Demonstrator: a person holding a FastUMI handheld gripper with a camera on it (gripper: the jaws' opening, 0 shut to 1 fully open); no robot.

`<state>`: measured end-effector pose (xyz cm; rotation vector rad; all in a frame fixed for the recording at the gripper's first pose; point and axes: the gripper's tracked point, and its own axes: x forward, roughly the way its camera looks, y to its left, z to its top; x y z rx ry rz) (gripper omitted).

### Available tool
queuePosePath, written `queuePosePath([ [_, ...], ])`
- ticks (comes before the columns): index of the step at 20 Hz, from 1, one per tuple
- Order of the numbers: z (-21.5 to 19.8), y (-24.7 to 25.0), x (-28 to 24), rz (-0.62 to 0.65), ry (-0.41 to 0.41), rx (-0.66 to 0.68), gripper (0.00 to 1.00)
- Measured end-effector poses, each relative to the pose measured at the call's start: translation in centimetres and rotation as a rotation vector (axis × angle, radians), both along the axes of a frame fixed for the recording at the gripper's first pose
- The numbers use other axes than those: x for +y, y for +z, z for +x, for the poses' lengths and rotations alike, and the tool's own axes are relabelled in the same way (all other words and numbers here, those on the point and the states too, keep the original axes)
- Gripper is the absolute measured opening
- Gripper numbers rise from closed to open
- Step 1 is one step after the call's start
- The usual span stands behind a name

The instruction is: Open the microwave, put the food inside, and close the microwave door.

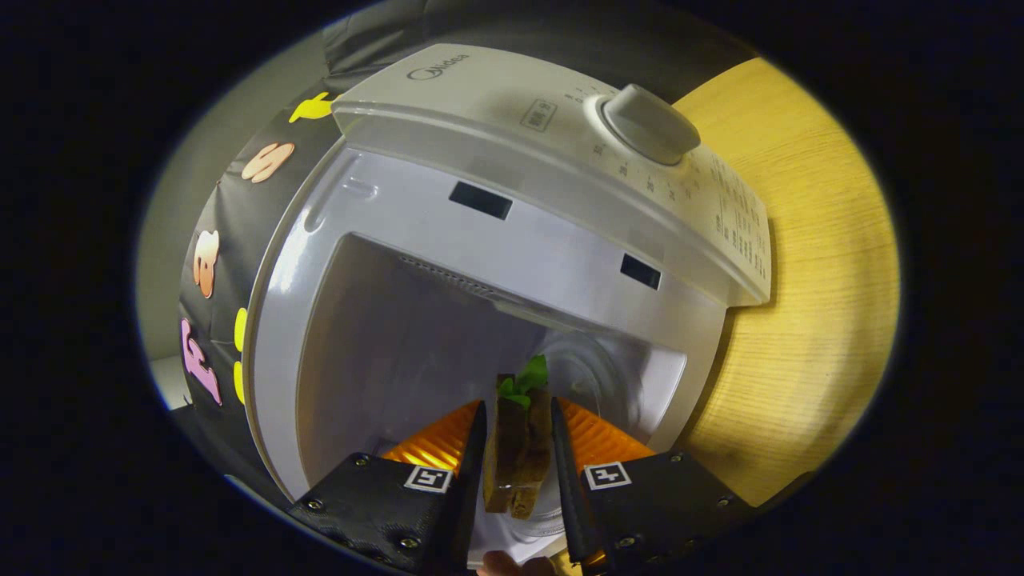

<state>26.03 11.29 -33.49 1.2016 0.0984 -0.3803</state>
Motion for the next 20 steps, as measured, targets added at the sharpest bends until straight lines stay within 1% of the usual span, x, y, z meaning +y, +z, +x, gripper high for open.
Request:
queuePosePath([
  [5, -0.9, 0.6, -1.3, -0.078, 0.004, 0.015, 0.45],
  [8, -1.8, 1.1, -1.1, -0.157, 0.045, 0.043, 0.45],
  [13, -4.0, 1.6, 1.6, -0.283, 0.195, 0.084, 0.45],
  [17, -6.8, 3.1, 3.4, -0.435, 0.313, 0.077, 0.46],
  [20, -9.2, 5.4, 3.8, -0.556, 0.360, 0.039, 0.46],
])
